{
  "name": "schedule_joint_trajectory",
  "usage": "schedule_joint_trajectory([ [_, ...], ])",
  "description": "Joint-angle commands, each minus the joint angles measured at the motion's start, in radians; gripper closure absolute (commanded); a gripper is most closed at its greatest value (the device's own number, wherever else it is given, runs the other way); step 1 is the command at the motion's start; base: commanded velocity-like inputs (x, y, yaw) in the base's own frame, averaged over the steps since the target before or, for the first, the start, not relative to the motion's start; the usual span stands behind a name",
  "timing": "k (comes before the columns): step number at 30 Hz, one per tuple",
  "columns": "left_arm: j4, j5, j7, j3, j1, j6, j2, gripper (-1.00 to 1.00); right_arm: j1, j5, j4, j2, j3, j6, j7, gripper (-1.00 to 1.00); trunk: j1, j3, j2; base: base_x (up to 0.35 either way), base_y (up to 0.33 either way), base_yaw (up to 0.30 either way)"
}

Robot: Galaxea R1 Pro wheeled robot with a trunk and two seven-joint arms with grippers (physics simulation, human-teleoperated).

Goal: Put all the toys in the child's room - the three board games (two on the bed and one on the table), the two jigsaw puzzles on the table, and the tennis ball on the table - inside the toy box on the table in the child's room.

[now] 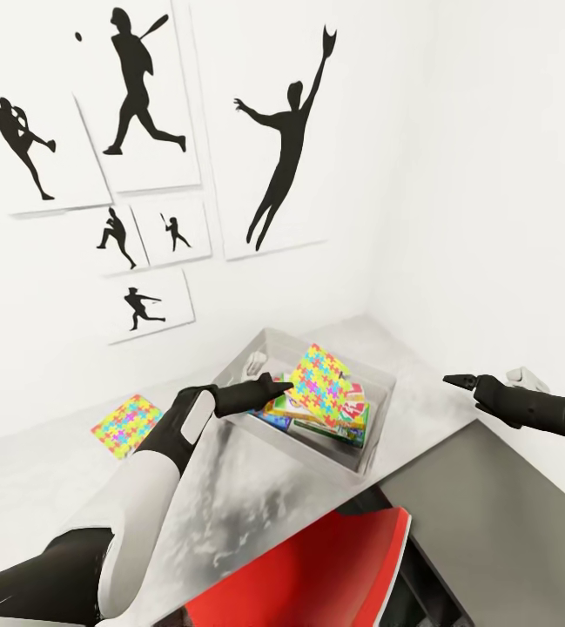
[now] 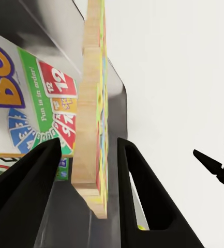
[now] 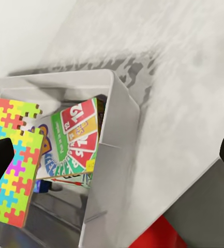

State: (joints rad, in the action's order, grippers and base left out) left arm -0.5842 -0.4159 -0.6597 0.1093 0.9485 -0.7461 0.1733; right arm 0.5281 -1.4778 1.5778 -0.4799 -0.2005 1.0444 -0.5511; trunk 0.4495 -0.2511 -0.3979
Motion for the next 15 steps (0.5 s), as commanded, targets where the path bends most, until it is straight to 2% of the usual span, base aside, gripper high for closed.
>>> schedule_joint_trajectory([
  [1,0.000,0.002,-0.002,0.006,0.001,-0.006,0.001,1.00,0.001,-0.010,0.001,0.000,0.000,0.003,-0.010,-1.00,0.001,-0.004,-0.002,0.000,0.000,0.000],
  [15,-0.006,0.001,-0.002,0.006,0.001,-0.004,0.001,1.00,0.001,-0.010,0.001,0.003,-0.003,0.003,-0.010,-1.00,0.001,-0.008,-0.002,0.000,0.000,0.000],
])
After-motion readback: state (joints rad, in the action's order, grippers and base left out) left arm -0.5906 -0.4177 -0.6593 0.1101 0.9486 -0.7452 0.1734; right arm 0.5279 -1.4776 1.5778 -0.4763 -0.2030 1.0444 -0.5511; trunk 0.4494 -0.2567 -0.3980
